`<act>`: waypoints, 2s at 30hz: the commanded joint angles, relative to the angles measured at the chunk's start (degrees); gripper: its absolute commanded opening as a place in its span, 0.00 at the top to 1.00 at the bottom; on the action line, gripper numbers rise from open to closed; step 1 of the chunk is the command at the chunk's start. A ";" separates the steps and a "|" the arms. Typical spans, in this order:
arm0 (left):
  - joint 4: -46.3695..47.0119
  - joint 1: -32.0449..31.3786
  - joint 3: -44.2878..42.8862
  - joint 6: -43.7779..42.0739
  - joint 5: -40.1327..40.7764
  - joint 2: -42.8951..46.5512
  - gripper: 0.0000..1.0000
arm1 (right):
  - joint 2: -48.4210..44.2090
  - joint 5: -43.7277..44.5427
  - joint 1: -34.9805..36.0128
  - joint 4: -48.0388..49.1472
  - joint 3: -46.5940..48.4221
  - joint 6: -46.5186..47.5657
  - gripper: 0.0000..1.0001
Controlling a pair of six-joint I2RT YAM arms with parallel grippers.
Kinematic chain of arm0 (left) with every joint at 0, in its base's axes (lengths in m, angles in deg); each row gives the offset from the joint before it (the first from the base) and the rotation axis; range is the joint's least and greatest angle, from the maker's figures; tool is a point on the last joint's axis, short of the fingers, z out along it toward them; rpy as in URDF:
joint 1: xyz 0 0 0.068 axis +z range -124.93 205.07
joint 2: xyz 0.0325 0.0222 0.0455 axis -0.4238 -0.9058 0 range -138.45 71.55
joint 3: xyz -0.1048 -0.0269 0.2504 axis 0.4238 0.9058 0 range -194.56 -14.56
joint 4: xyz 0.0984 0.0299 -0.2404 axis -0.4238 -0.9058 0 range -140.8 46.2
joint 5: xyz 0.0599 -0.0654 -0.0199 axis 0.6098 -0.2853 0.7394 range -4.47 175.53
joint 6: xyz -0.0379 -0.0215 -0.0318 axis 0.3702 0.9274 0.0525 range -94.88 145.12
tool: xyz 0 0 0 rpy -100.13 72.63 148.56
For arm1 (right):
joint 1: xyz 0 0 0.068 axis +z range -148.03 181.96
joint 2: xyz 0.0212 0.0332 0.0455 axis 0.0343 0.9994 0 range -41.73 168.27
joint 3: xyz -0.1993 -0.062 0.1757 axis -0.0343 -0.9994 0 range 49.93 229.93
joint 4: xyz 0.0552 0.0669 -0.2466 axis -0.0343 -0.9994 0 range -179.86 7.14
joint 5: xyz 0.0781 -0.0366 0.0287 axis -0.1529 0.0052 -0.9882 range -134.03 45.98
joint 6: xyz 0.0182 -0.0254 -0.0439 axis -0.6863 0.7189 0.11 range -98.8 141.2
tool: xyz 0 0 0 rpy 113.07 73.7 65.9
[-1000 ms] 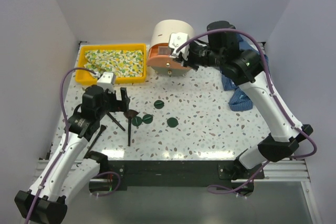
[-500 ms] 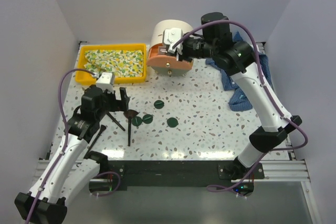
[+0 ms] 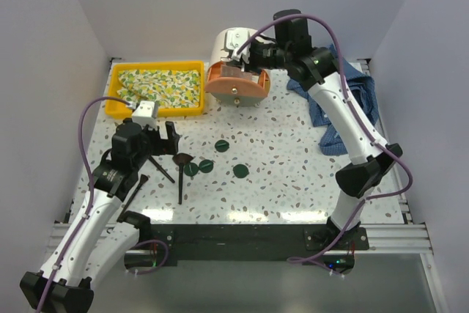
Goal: Organize the makeup
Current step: Place the makeup in the drawer.
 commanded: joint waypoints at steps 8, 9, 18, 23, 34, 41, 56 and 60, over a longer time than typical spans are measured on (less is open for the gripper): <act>2.71 0.12 0.56 -0.82 0.74 0.14 0.00 | -0.63 -0.65 -3.55 7.72 -5.59 2.49 1.00; 2.63 0.21 0.56 -0.82 0.83 0.14 0.00 | -0.72 -0.74 -3.81 7.98 -6.64 2.58 1.00; 2.36 0.21 0.47 -0.74 1.35 -0.65 0.00 | -0.10 -2.67 -4.70 10.80 -9.81 2.93 1.00; 2.10 0.21 0.47 -0.65 1.62 -1.08 0.00 | 0.51 -2.59 -4.78 11.85 -10.16 3.54 1.00; 2.01 0.21 0.39 -0.56 2.06 -1.88 0.00 | 2.44 -3.73 -4.70 14.04 -11.22 4.95 0.99; 1.75 0.21 0.38 -0.47 2.32 -1.96 0.00 | 3.94 -3.29 -4.70 15.81 -11.39 5.91 0.89; 1.83 0.21 0.39 -0.47 2.50 -1.79 0.00 | 4.73 -2.32 -4.70 15.72 -13.06 6.80 0.62; 1.83 0.21 0.39 -0.47 2.50 -1.88 0.00 | 4.73 -2.59 -4.70 14.93 -13.24 6.80 0.60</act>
